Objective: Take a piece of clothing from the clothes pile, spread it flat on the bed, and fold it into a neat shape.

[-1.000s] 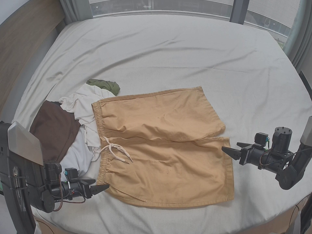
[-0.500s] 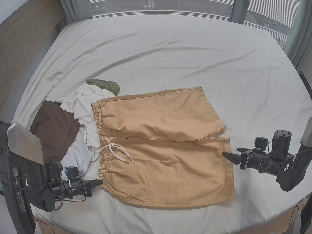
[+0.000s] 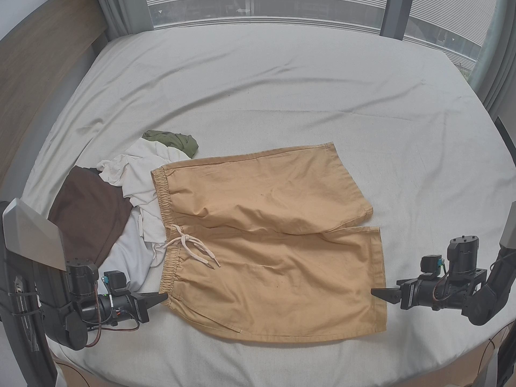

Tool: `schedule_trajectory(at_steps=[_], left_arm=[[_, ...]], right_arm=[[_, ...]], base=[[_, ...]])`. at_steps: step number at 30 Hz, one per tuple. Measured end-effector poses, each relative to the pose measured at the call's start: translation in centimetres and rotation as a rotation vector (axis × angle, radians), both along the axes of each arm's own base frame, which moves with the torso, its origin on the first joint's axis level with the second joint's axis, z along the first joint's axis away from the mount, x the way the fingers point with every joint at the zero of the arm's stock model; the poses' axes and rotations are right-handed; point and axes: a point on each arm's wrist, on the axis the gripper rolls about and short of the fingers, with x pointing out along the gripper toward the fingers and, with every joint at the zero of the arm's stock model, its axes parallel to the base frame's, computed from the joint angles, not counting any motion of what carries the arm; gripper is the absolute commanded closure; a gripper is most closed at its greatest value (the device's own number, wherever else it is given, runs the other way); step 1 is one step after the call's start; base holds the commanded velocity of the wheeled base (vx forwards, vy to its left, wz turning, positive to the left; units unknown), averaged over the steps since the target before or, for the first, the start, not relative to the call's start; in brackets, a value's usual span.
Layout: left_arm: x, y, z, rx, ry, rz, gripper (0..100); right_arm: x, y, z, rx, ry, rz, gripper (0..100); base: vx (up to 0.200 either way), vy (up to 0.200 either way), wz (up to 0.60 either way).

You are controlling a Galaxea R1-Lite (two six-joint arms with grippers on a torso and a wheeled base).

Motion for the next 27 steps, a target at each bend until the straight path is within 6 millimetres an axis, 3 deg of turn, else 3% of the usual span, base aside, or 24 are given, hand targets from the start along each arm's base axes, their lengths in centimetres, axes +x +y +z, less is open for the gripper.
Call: schedule_trajectory(at_steps=[9,23,24,27], left_arm=[[0.0,0.0,0.0,0.001,-0.001,-0.003,100],[0.0,0.0,0.0,0.001,-0.001,-0.003,100],[0.0,0.0,0.0,0.001,-0.002,-0.003,100],[0.0,0.0,0.0,0.001,-0.001,-0.003,100]], right_arm=[[-2.0,0.7,-1.4,-0.019,0.131,0.046,0],[-2.4,1.0,-1.8,-0.025,0.17,0.062,0],[-2.4,1.0,-1.9,-0.026,0.173,0.063,100],[-2.4,1.1,-2.0,-0.027,0.18,0.066,100]], base=[[0.0,0.0,0.0],[0.0,0.0,0.0],[0.0,0.0,0.0],[0.0,0.0,0.0]])
